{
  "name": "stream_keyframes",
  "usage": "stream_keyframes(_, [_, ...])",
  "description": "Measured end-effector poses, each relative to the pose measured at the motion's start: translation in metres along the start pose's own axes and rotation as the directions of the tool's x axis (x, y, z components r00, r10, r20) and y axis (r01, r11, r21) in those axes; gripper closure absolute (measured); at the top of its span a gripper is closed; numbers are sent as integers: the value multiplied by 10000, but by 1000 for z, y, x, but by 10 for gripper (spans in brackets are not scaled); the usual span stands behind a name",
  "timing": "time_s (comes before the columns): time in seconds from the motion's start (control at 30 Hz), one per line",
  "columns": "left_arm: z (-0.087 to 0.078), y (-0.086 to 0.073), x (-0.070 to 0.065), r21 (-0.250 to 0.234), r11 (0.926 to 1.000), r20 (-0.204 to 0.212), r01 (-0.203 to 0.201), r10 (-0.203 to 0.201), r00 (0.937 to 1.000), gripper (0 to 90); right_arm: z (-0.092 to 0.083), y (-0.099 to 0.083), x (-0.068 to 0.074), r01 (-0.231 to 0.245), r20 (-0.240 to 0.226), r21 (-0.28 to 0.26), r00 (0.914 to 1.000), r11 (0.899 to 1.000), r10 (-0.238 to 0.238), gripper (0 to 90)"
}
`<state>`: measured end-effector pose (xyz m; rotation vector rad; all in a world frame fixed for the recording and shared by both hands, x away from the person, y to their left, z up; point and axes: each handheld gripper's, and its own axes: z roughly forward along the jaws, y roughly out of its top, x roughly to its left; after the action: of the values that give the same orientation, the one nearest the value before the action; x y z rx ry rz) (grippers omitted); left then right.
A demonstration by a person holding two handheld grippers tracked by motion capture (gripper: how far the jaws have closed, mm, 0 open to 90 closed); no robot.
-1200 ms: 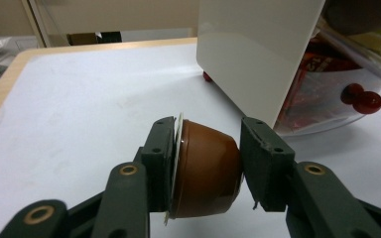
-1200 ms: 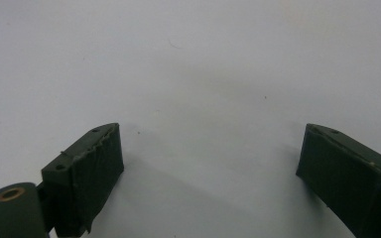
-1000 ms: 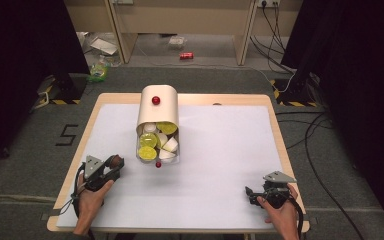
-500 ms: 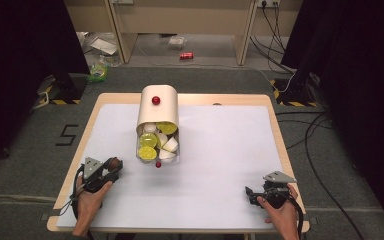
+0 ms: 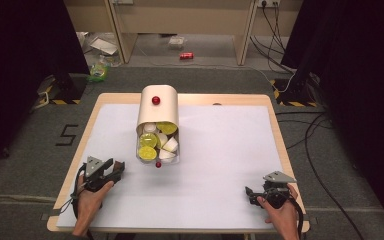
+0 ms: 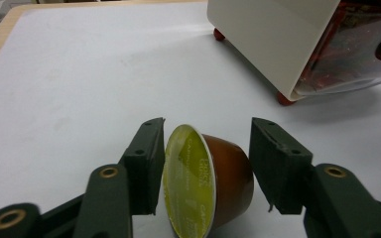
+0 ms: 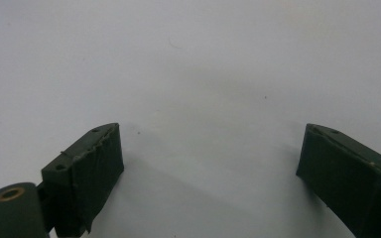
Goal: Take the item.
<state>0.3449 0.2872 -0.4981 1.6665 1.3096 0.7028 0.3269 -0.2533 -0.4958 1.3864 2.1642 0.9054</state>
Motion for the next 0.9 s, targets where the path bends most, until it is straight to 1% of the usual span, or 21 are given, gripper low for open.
stream_keyframes(0.07, [-1,0,-1,52,10000,152,45,-46,9999,422,0,0,0,-1,-4,-2,10000,10000,1,106])
stream_keyframes(0.13, [-3,2,-2,-38,10000,142,-51,51,9999,383,0,0,0,-6,1,0,10000,10000,6,106])
stream_keyframes(0.2, [-6,6,-4,-226,9997,158,-124,127,9998,356,0,0,0,-1,-3,-3,10000,10000,1,106])
stream_keyframes(0.3, [-12,13,-6,-346,9990,257,-280,289,9993,329,0,0,0,3,-1,-1,10000,10000,-3,106])
stream_keyframes(0.43, [-19,19,-9,-500,9980,374,-385,403,9985,320,0,0,0,5,1,1,10000,10000,-5,106])
stream_keyframes(0.63, [-24,24,-12,-570,9978,552,-329,360,9978,277,0,0,0,-1,2,-2,10000,10000,1,106])
stream_keyframes(0.77, [-28,24,-13,-588,9981,651,-204,242,9976,225,0,0,0,-1,2,-1,10000,10000,1,106])
stream_keyframes(0.9, [-30,20,-13,-668,9977,509,-115,149,9986,158,0,0,0,6,2,0,10000,10000,-6,106])
